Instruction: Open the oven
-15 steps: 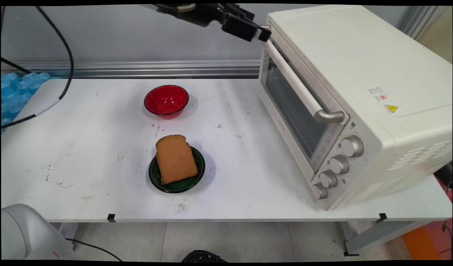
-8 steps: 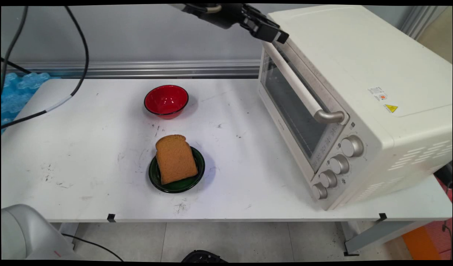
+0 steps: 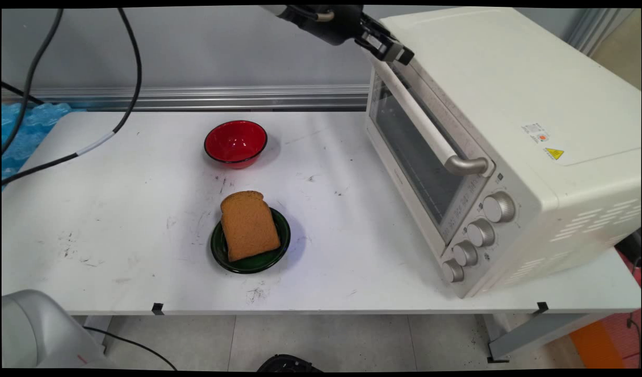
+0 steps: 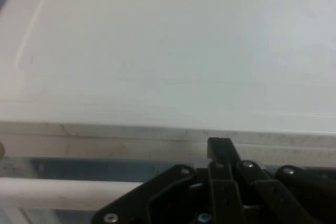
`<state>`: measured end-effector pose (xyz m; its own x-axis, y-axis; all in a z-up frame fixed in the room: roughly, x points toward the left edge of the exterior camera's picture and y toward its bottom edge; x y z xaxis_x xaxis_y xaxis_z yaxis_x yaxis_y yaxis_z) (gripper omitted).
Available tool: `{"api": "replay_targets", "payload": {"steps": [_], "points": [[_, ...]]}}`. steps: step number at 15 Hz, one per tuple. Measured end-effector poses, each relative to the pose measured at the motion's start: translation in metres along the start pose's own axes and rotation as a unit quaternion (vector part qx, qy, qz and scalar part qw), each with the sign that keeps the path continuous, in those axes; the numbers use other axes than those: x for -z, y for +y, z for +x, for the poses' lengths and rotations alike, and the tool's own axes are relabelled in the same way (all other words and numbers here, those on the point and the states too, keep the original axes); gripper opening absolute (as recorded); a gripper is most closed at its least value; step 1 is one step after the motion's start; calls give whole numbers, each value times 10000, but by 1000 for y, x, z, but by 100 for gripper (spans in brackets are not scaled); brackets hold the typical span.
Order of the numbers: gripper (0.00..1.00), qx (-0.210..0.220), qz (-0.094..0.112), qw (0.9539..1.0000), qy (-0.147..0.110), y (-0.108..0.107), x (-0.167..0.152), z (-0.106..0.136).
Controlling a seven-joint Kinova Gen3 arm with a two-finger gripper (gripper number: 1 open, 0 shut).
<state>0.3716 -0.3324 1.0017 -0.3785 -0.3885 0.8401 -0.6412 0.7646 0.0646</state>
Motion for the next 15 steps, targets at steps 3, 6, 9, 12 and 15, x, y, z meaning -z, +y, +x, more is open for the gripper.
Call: {"api": "replay_targets", "payload": {"steps": [3,6,9,12,15], "points": [[0,32,36,9999,-144,0,-7,2],[0,59,91,9993,-368,0,-15,5],[0,24,137,9986,-517,0,-20,6],[0,-15,181,9976,-666,0,-25,8],[0,-31,202,9967,-787,0,-29,8]]}}
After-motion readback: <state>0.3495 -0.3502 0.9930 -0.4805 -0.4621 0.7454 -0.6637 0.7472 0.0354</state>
